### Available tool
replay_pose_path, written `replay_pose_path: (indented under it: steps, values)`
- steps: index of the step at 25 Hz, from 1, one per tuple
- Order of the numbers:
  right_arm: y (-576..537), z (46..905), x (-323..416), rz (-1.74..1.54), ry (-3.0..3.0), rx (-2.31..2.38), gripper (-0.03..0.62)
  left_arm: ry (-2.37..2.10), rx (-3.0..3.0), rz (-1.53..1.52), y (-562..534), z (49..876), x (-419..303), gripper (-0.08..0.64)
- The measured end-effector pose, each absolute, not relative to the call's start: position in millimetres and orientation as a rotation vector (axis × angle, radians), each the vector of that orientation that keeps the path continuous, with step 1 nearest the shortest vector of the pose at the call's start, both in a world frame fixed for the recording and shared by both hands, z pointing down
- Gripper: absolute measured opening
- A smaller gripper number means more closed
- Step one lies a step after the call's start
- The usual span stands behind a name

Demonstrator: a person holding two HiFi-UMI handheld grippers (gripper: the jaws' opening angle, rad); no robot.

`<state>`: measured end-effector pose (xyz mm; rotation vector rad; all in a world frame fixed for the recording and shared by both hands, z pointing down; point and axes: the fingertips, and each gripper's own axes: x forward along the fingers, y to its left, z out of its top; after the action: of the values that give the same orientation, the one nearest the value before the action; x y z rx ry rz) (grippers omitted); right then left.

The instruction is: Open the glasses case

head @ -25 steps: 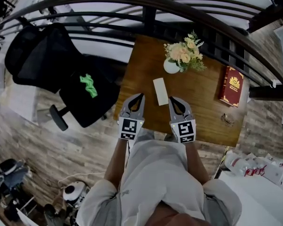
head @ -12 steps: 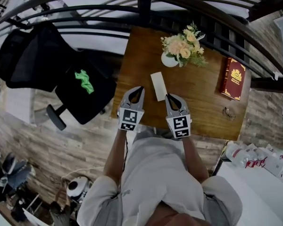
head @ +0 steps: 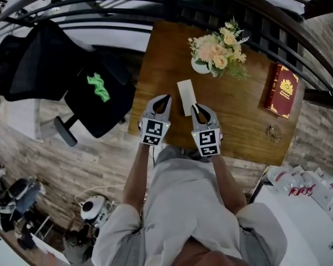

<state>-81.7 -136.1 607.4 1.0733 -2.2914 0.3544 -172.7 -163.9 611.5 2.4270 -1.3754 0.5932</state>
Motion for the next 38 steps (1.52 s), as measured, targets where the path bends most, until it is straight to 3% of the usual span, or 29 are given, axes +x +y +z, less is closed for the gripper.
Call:
replay_pose_path:
  steps: [24,32,38]
  values:
    - [-140.6,679.2,-95.2,0.474,-2.109,0.993,0.216,-1.133,2.406,0.792,-178.5,685.9,-154.5,0.02]
    - [-137.8,702.8,-98.3,0.484,-2.04,0.953,0.324,-1.059,2.4,0.857,-180.9,699.6,-146.4,0.02]
    - [-137.1,718.4,-98.8,0.489,-1.99,0.936,0.359,-1.011,2.403,0.878,-183.0,707.6,-140.5,0.02]
